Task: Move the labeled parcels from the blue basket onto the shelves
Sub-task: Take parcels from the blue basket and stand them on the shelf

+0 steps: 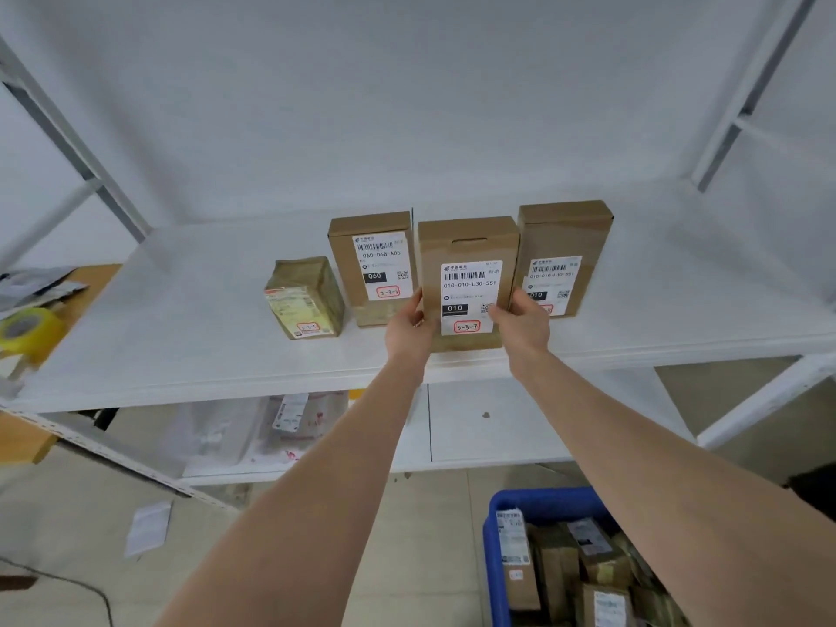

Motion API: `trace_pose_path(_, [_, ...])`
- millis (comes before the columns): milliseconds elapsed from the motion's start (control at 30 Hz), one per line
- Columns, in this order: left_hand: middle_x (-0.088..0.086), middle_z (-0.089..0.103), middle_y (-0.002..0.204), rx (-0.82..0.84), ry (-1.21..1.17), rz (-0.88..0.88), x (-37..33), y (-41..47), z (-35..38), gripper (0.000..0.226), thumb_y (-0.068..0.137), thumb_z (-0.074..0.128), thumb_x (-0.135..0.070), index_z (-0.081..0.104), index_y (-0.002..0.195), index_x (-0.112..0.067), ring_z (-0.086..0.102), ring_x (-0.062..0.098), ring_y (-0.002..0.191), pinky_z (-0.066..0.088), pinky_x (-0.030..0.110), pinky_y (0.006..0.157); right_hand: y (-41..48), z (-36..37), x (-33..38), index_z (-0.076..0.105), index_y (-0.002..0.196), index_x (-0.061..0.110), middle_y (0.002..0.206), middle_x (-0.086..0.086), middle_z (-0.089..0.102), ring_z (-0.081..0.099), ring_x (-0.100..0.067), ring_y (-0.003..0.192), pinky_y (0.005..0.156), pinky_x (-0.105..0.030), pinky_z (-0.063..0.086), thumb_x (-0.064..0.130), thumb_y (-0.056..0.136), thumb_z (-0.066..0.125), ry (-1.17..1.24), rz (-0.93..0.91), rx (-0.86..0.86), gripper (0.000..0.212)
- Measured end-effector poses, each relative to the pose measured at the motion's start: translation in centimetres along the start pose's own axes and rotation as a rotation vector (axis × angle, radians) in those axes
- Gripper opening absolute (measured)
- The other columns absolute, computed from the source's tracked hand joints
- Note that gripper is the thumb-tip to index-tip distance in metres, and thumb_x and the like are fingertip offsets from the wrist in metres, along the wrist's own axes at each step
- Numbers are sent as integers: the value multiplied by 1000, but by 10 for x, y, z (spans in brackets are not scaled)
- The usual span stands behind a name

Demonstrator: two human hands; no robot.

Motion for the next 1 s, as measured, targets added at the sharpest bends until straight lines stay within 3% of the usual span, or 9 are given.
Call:
trace_pose_path(167, [-3,66,122,70,27,9,9,20,7,55,82,53,-11,50,135,-28,60,17,114,46,37,102,22,6,-15,63,123,15,112,2,69,63,-14,106,94,-23,47,-3,84,58,54,16,-2,43])
trace_pose_path(333, [0,70,111,25,93,68,12,22,18,35,86,47,-5,65,115,-13,62,21,109,48,28,86,36,6,-27,61,127,19,115,2,67,62,-12,104,97,-26,48,0,84,59,44,6,-9,47])
trace_pose_path(433, [3,70,113,-29,125,54,19,21,22,32,89,48,-8,66,115,-10,60,24,110,41,21,80,36,4,-35,63,125,21,113,3,68,63,-11,102,96,-26,48,1,84,59,55,-18,-20,47])
trace_pose_path(600, [-2,68,115,-84,127,58,21,18,26,32,90,50,-11,64,119,-12,60,13,104,40,19,82,31,1,-44,63,125,21,105,8,69,62,-10,100,96,-23,46,2,85,59,65,-34,-43,44])
trace_pose_path(733, [-3,68,114,-115,144,71,25,13,25,33,90,50,-11,64,120,-14,61,13,101,40,20,80,29,1,-48,59,129,25,114,5,67,61,-12,107,100,-25,44,6,87,60,58,-9,-40,47])
trace_pose_path(1000, [1,64,117,-112,167,45,28,6,22,37,92,53,-14,54,130,-13,57,9,91,40,21,80,25,-2,-55,44,141,26,128,1,61,57,-21,117,103,-39,44,14,90,58,-254,-39,36,54])
Point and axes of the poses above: each hand's wrist, its own y-axis towards the middle knuckle, its own z-axis out of the palm, x = y × z, the point moved 2 cm from there along y, towards the middle knuckle
